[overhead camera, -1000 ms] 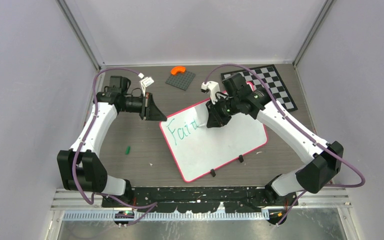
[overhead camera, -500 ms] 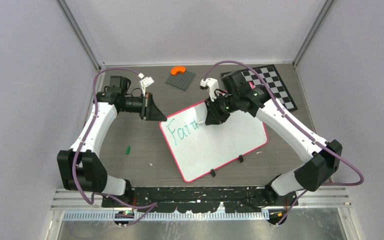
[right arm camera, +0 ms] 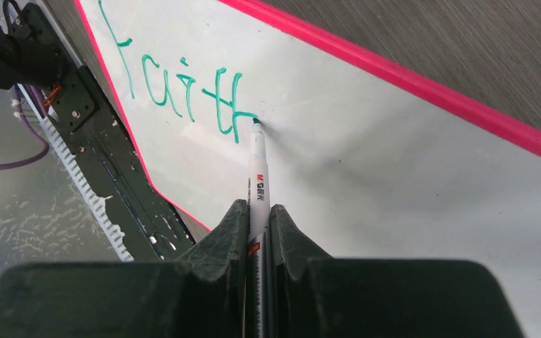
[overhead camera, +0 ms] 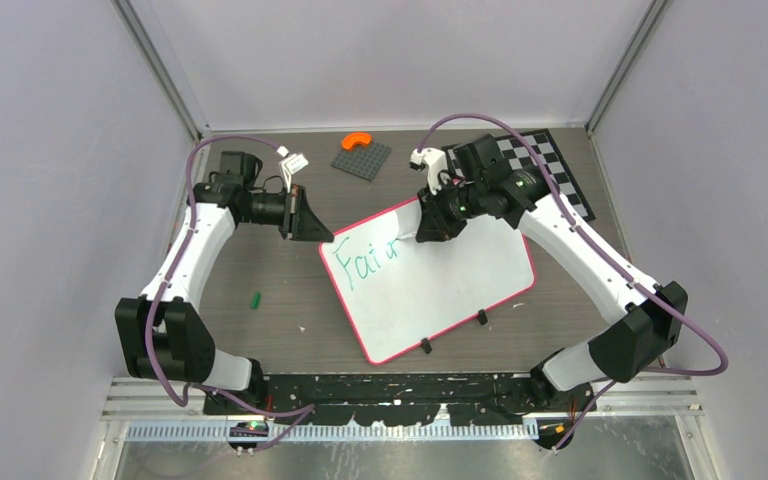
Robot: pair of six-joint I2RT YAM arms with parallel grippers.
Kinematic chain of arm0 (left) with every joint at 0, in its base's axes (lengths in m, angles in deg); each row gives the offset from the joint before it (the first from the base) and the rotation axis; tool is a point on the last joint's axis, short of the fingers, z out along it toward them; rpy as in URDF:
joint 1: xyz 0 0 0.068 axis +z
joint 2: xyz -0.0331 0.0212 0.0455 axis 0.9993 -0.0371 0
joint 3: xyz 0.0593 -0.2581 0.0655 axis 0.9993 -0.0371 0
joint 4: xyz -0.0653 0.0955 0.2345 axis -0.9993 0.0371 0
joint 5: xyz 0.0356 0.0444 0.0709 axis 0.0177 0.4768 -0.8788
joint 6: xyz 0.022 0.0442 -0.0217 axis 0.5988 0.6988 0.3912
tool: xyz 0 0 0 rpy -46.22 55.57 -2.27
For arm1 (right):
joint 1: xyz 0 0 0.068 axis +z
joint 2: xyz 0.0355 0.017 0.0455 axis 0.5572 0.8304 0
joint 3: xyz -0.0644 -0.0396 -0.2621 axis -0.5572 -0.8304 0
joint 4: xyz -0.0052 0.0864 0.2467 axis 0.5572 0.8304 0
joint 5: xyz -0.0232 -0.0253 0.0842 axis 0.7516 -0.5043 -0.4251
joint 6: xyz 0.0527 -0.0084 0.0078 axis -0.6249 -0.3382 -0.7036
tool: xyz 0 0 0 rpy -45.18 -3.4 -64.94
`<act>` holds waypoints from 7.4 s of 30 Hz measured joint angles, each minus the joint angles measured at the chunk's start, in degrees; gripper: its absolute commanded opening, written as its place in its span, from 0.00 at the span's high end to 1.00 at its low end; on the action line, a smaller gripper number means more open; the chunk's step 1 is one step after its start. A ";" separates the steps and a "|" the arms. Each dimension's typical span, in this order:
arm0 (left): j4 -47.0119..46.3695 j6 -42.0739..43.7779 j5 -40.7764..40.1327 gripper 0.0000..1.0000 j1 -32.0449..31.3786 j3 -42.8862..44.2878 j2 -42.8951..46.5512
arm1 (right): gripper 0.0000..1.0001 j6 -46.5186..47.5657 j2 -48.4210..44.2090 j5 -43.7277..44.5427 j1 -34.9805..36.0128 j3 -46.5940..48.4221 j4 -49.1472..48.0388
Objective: Write a sentence on the whiteboard
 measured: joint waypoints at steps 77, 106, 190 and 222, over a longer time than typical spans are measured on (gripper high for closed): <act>0.55 -0.66 -4.90 0.74 -3.30 1.14 -2.60 | 1.00 -2.12 -8.61 4.09 -4.04 -5.42 -1.51; 0.31 -0.11 -4.28 1.00 -3.37 1.14 -2.64 | 1.00 -1.66 -8.13 2.62 -4.02 -10.75 -1.81; 0.66 1.09 -3.82 1.00 -3.74 1.14 -2.64 | 1.00 0.13 -5.79 5.86 -5.38 -3.76 0.17; 0.76 1.36 -3.78 1.00 -3.85 1.16 -2.64 | 1.00 1.99 -7.98 2.69 -10.29 -0.11 4.59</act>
